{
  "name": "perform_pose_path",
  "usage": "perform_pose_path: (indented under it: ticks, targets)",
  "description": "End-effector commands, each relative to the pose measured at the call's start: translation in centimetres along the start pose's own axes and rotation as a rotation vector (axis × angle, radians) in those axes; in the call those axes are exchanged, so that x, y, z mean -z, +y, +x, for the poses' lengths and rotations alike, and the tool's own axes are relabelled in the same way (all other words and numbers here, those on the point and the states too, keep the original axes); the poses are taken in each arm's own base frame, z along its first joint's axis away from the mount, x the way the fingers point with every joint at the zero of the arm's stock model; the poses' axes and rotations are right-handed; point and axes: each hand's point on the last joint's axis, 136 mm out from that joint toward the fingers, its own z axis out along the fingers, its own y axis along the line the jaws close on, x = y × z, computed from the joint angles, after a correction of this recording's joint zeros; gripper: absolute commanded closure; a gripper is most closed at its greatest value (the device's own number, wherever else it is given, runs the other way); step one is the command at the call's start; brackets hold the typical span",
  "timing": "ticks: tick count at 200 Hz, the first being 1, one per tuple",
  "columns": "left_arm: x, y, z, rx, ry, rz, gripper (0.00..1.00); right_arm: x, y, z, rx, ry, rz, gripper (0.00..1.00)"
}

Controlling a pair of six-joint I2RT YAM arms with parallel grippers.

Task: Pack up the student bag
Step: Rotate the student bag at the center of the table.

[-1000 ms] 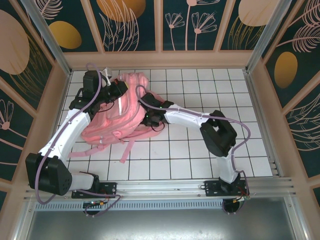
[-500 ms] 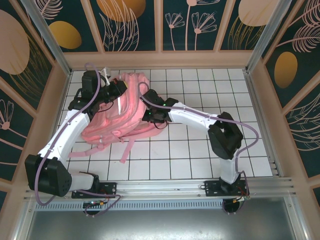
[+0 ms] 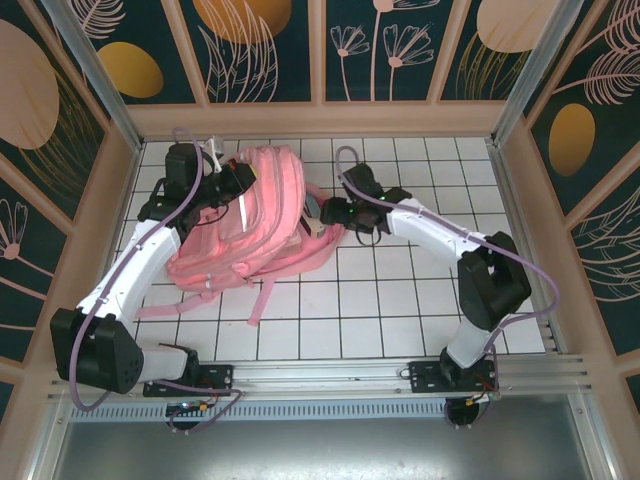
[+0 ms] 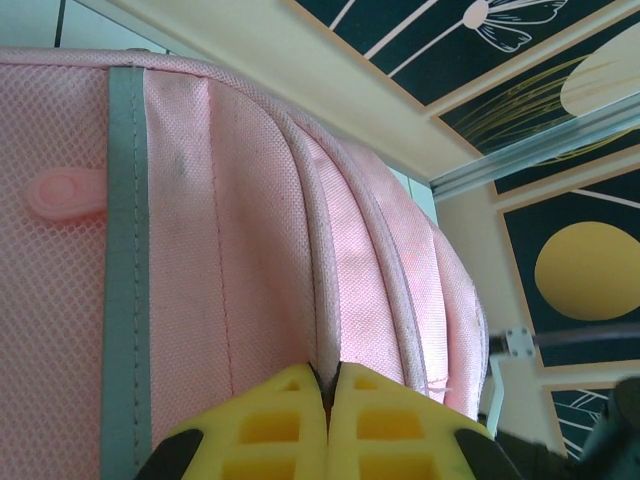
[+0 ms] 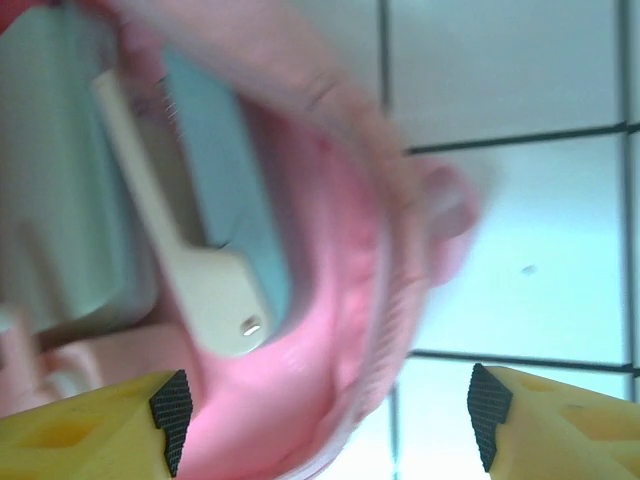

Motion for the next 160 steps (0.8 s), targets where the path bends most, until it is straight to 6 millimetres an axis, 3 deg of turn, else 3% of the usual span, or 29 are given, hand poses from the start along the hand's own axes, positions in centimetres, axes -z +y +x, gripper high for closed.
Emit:
perform_pose_path:
  ticks: [1,19,29,64,72,84,94,103,124,160]
  targets:
    - [1.6,-3.7,-1.6,-0.093,-0.071,0.115,1.0,-1.9,-1.1,-1.1,0.034,0.014,-0.009,0.26]
    - [1.7,-3.5,-1.5,-0.094,-0.067,0.107,1.0,-3.8,-1.3,-1.4,0.051,0.033,0.006,0.3]
    - [1.6,-3.4,-1.4,-0.092,-0.064,0.103,1.0,-5.0,-2.6,-2.2,0.034,0.049,0.011,0.3]
    - [1.5,-3.1,-1.4,-0.094,-0.058,0.088,1.0,-8.7,-1.2,-2.3,0.057,0.116,-0.028,0.27]
    - [1.3,-2.8,-1.3,-0.092,-0.053,0.077,1.0,-9.3,-1.2,-2.5,0.058,0.122,-0.02,0.36]
    - [0.8,-2.4,-1.2,-0.091,-0.033,0.058,1.0,-9.9,-1.6,-2.6,0.05,0.127,0.008,0.59]
    - [0.2,-2.1,-1.1,-0.092,-0.016,0.05,1.0,-9.8,-2.0,-2.8,0.037,0.117,0.033,0.83]
    - [-0.2,-1.9,-1.2,-0.097,-0.008,0.044,1.0,-9.5,-2.5,-2.7,0.025,0.109,0.051,0.96]
    - [-1.7,-1.2,-1.3,-0.098,0.004,0.039,1.0,-7.9,-4.1,-2.0,-0.006,0.078,0.096,1.0]
    - [-5.9,-1.3,-1.4,-0.067,0.077,0.105,1.0,-4.0,-7.0,1.4,-0.066,0.056,0.131,1.0]
